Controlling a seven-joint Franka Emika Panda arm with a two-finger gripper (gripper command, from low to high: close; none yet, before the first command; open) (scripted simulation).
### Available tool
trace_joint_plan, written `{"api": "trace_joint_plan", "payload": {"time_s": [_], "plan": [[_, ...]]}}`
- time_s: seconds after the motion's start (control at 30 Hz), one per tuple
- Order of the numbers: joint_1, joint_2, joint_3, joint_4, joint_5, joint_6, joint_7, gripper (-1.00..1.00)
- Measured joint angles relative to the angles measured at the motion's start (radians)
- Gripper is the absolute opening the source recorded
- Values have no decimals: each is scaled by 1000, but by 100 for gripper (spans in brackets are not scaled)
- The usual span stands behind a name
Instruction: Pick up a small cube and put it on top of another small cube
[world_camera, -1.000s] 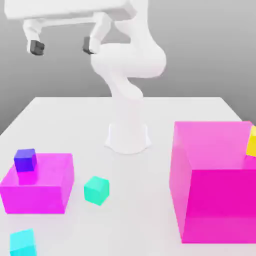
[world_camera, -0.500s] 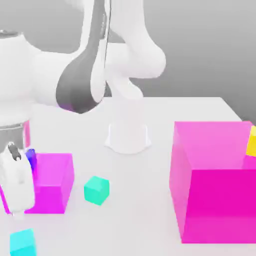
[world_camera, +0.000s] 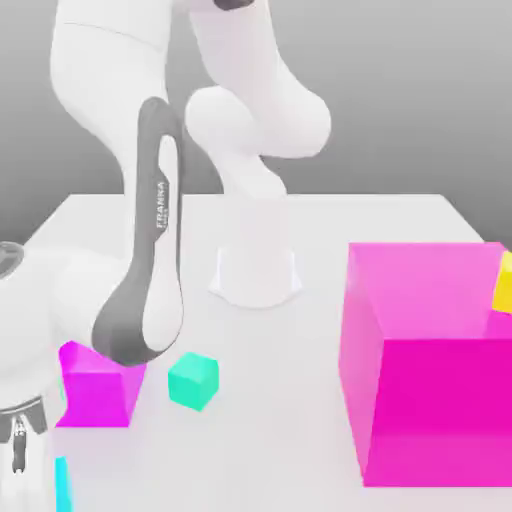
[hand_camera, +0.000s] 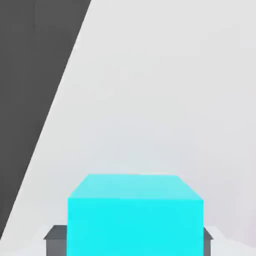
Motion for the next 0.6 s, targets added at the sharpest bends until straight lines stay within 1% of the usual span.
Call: {"api": "trace_joint_plan", "payload": {"time_s": [0.1, 0.13, 0.37, 0.5, 0.6], "plan": [[9, -98, -10, -21, -14, -76, 10, -100], [25, -134, 3, -22, -19, -109, 12, -100], [186, -359, 167, -13, -22, -323, -2, -100], [359, -484, 264, -9, -8, -447, -22, -100], [513, -597, 341, 11, 2, -582, -36, -100]]}}
